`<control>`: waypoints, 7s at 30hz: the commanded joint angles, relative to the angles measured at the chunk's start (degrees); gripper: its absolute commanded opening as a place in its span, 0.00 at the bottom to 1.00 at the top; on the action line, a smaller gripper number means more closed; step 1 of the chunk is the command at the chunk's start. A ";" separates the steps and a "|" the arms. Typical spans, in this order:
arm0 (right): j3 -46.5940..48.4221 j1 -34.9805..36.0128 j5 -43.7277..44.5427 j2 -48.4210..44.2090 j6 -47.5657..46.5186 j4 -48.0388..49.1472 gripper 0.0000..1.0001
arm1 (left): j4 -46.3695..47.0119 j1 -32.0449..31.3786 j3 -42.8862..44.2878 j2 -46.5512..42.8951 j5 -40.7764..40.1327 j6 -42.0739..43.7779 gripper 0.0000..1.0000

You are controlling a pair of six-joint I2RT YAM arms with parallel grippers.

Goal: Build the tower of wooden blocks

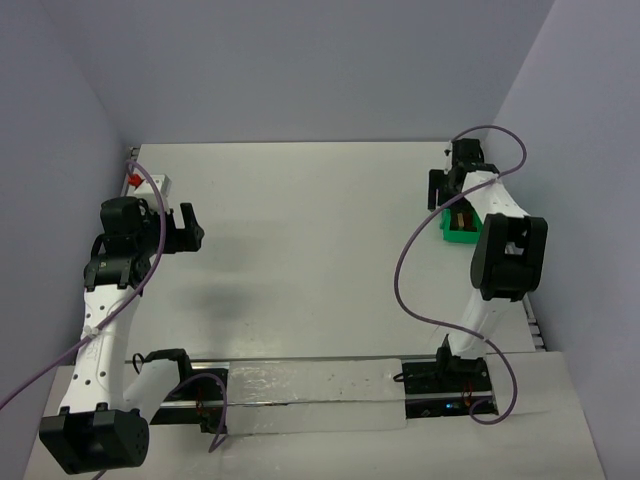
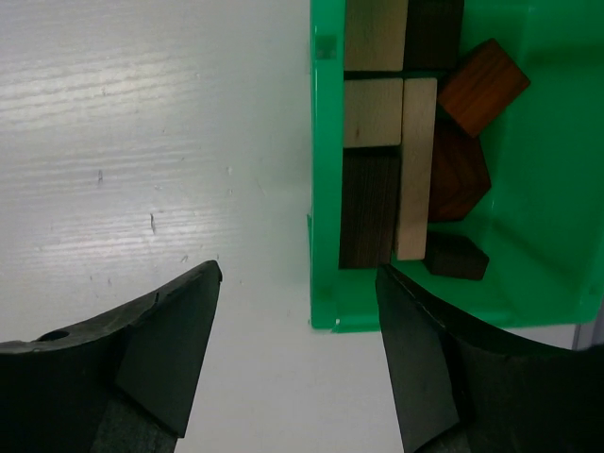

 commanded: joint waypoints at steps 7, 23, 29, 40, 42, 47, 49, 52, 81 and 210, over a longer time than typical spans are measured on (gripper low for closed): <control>7.79 -0.59 0.15 7.15 -0.75 0.26 0.57 | 2.07 0.40 0.38 -0.55 -0.36 0.53 0.99; 2.24 3.88 -10.23 1.40 2.36 -1.27 0.00 | 2.30 0.36 0.20 -0.59 -0.06 0.70 0.99; -1.14 14.64 -20.65 -4.83 4.67 -2.68 0.00 | 2.12 0.44 0.20 -0.95 0.30 0.70 0.99; -2.35 26.62 -47.66 -4.98 4.82 -4.16 0.00 | 1.98 0.48 0.16 -1.18 0.77 0.79 0.99; -2.19 27.88 -54.60 -3.48 4.32 -5.10 0.00 | 2.03 0.53 0.11 -0.87 0.74 0.79 0.99; -1.43 29.53 -69.99 1.96 0.37 -8.53 0.00 | 2.03 0.55 -0.06 -0.57 0.82 0.90 0.99; -0.90 29.81 -75.01 3.08 -1.30 -10.32 0.00 | 2.10 0.62 -0.06 -0.50 0.84 0.97 0.99; -0.53 30.32 -81.19 5.09 -1.50 -11.22 0.00 | 2.21 0.62 -0.15 -0.24 1.07 0.97 0.99; -10.48 33.02 -94.34 21.11 44.21 19.72 0.00 | 2.03 2.03 -0.41 -0.21 2.35 0.88 0.99; 59.88 -0.56 9.48 39.00 -8.27 -15.95 0.00 | 1.25 3.78 -0.33 -5.44 6.89 1.59 0.99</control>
